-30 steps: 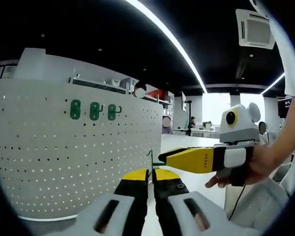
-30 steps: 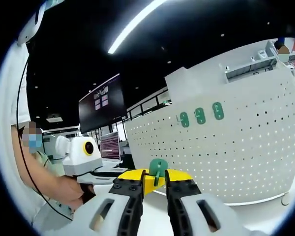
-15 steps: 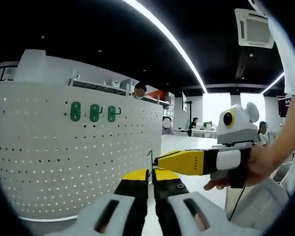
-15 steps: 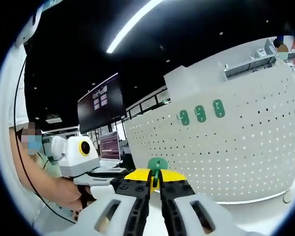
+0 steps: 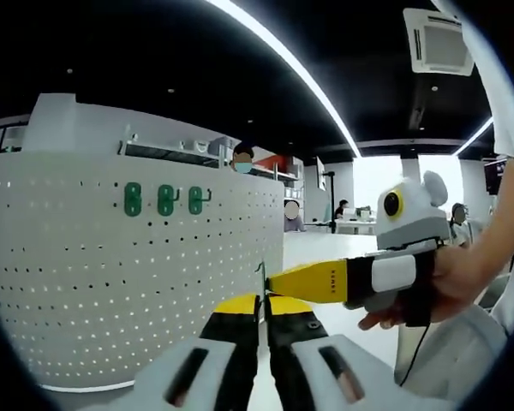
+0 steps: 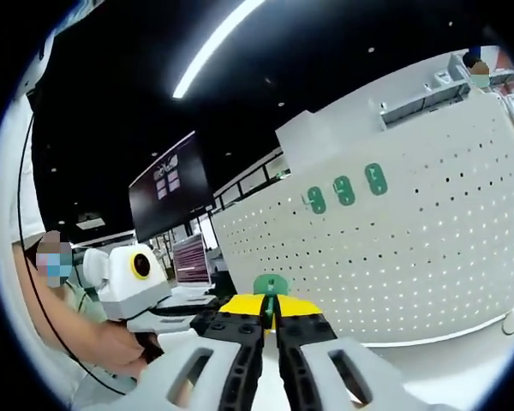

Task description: Insert the hook assembly into the mounting plate slot until the hook locks in place.

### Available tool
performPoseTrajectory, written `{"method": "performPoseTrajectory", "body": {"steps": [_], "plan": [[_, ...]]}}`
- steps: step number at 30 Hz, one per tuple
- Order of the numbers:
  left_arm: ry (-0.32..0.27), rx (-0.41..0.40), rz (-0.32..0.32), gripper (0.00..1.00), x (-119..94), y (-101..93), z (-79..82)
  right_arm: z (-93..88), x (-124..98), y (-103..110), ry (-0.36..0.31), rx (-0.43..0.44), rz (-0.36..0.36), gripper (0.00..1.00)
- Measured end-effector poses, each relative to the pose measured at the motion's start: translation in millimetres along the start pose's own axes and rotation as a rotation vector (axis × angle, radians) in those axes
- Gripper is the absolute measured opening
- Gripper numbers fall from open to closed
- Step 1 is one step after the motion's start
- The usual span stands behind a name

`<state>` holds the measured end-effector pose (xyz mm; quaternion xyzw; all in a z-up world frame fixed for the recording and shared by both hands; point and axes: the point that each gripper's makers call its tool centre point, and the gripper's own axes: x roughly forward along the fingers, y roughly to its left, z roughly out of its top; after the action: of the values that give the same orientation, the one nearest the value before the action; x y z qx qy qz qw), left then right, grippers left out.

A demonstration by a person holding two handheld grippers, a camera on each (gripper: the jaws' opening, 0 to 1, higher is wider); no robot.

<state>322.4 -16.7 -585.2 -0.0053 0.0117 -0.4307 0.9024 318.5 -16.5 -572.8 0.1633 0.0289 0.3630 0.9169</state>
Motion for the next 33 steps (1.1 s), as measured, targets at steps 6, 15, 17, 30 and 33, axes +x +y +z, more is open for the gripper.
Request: {"method": "performPoseTrajectory", "body": {"steps": [6,15,17,30,33], "plan": [[0.002,-0.002,-0.001,0.02,-0.7,-0.2,-0.7,-0.5,-0.7,-0.3,0.003,0.029,-0.004,0.00],[-0.003,-0.006,-0.005,0.02,0.8,-0.9,-0.3,0.0,-1.7,-1.9,0.004,0.041,-0.013,0.00],[-0.010,-0.001,-0.004,0.03,0.8,-0.7,0.3,0.9,-1.9,-1.8,0.002,0.043,-0.013,0.00],[0.024,-0.026,-0.031,0.21,1.3,-0.6,-7.8,0.1,-3.3,-2.0,0.016,0.041,-0.013,0.00],[0.037,-0.031,-0.033,0.30,0.7,0.1,-12.3,-0.2,-3.8,-2.7,0.017,0.045,-0.012,0.00]]}}
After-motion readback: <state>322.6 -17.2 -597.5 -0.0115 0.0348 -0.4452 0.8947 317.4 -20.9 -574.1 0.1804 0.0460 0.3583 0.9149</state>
